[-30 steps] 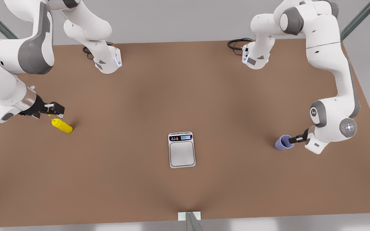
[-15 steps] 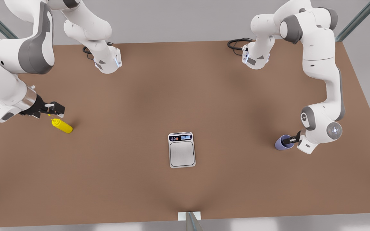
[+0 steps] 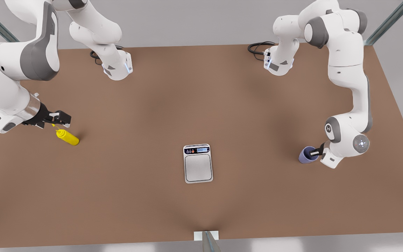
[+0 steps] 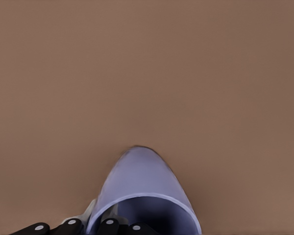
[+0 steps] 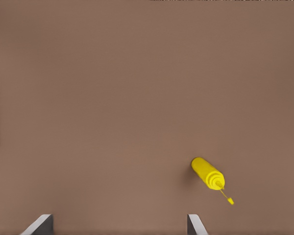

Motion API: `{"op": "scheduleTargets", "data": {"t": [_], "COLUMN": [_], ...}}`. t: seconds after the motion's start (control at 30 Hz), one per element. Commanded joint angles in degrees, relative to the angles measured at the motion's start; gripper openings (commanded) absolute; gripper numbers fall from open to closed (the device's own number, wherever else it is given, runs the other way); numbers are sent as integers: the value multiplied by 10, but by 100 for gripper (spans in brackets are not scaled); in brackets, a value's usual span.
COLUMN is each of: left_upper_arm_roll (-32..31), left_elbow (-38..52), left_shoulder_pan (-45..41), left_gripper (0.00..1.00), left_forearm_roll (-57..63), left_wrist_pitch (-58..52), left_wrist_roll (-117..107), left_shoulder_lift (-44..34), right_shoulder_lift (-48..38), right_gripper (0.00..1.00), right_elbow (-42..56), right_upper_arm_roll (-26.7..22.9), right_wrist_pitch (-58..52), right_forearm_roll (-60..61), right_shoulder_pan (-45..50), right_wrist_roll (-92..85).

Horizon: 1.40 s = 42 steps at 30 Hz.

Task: Move cup to the weight, pick up sauce bottle, pour sauce

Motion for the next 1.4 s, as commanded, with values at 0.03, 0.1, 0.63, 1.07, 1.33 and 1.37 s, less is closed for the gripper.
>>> {"op": "scheduleTargets", "data": {"t": [0.03, 0.1, 0.63, 1.07, 1.33, 1.37], "left_upper_arm_roll": [0, -4, -90, -92, -92, -92], "left_elbow": [0, 2, 208, 399, 399, 399], "left_shoulder_pan": [0, 0, -230, -351, -361, -360], "left_gripper": [21, 21, 21, 21, 32, 38], "left_forearm_roll": [0, 0, 5, -12, -24, -23], "left_wrist_pitch": [1, -4, -118, -64, -31, -31], "left_wrist_roll": [0, -3, -494, -608, -608, -608], "left_shoulder_lift": [0, -3, 30, 188, 210, 209], "right_shoulder_lift": [0, 0, 208, 417, 477, 484], "right_gripper": [100, 100, 100, 100, 100, 100], "right_elbow": [0, 0, -17, -4, 20, 18], "right_upper_arm_roll": [0, 0, -178, -179, -185, -185], "right_wrist_pitch": [0, 0, -177, -261, -258, -258], "right_forearm_roll": [0, 1, 543, 577, 576, 576], "right_shoulder_pan": [0, 0, -241, -352, -353, -352], "right_wrist_roll": [1, 0, 421, 312, 279, 265]}}
